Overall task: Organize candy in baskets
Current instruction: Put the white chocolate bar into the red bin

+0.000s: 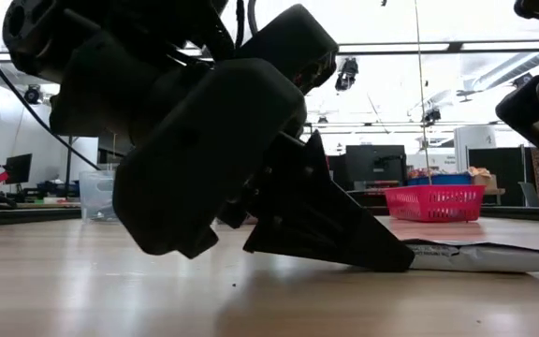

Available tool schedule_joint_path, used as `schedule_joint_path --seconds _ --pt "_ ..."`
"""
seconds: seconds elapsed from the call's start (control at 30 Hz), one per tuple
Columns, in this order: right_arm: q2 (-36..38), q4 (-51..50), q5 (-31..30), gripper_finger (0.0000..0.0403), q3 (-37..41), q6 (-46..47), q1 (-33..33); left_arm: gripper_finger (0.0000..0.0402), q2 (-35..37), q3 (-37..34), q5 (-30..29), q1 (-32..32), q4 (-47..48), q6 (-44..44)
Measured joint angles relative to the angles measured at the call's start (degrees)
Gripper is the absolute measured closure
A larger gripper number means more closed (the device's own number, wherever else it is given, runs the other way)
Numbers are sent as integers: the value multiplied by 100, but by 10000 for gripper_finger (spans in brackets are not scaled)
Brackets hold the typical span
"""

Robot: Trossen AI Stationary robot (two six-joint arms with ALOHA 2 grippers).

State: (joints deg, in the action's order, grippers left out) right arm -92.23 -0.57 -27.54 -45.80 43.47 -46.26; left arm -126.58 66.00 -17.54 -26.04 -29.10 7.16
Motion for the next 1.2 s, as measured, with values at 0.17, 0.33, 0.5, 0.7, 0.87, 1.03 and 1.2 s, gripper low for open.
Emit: schedule_joint_path --seconds 0.17,0.33,0.5,0.7,0.87,1.03,1.2 --pt "0 5 -109 328 0 -1 -13 323 15 -48 -6 -4 7 -13" --pt "0 7 -155 328 -1 -4 -46 384 20 -53 -99 0 19 -20" --pt "0 25 -636 328 -2 -84 -197 400 9 -79 -204 -57 -287 -89" --pt "-61 19 -1626 328 -9 -1129 -536 401 7 -93 -201 -92 -556 -49" --pt "-61 15 -1489 317 -9 -1739 -513 401 7 -100 -201 -92 -592 98" --pt "-61 -93 -1251 267 -9 -1771 -335 401 3 -100 -201 -80 -648 386" --pt "-61 -196 -1251 204 -9 -1926 -220 401 -76 -100 -203 -76 -649 496"
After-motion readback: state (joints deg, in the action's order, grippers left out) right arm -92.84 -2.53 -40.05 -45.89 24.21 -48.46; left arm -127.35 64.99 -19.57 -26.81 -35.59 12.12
